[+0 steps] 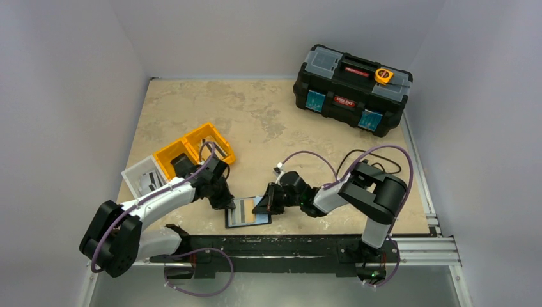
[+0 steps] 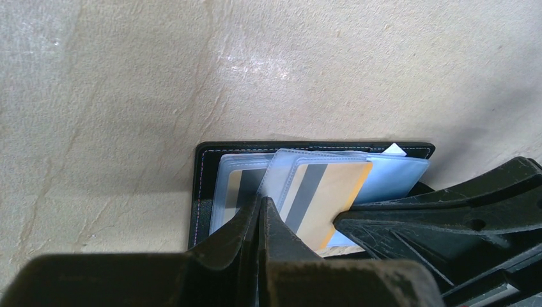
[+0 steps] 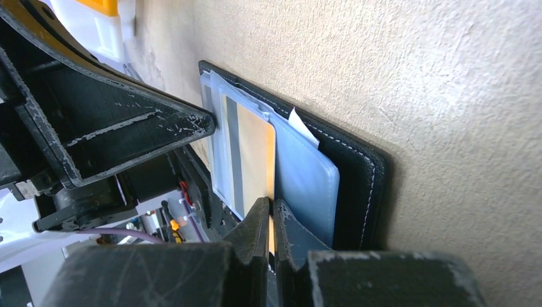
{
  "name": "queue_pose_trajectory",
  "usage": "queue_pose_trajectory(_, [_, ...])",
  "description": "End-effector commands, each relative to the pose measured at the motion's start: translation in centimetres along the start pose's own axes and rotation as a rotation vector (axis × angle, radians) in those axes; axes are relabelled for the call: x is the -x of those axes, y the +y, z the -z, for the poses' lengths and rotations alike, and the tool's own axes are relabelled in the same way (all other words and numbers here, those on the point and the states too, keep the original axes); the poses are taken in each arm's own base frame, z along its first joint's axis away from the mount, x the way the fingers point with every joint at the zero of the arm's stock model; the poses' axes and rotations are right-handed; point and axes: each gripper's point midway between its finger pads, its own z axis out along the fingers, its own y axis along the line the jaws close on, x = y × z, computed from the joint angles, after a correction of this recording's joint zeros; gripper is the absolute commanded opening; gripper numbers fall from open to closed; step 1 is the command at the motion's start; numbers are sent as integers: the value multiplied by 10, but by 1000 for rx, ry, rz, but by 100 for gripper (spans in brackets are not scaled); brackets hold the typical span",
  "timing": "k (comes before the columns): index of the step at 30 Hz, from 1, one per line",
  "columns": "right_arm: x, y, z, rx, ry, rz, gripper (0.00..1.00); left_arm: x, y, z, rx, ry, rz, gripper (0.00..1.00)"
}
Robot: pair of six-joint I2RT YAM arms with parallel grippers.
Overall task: Take the credit cards out of the card holder
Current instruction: Remove the credit card from the card holder.
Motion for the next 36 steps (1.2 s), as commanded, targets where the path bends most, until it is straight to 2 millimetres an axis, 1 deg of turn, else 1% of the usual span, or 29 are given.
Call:
queue_pose_trajectory(1, [7, -13, 8, -70, -42, 26, 0, 1, 41, -4, 180, -34, -14, 0])
queue_pose_trajectory(16, [13, -28, 15, -154, -81, 31, 0, 4, 36, -2, 163, -36, -31, 0])
queue_pose_trajectory(21, [16, -22, 13, -148, -79, 46, 0, 3, 34, -2, 157, -33, -41, 0])
queue_pose_trajectory(23, [18, -22, 15, -162, -85, 51, 0, 4, 34, -2, 155, -34, -43, 0])
queue_pose_trajectory(30, [25, -25, 29, -191, -115, 63, 0, 8, 26, 5, 124, -47, -71, 0])
queue_pose_trajectory(36, [30, -18, 42, -190, -140, 80, 0, 15, 7, 17, 60, -65, -102, 0])
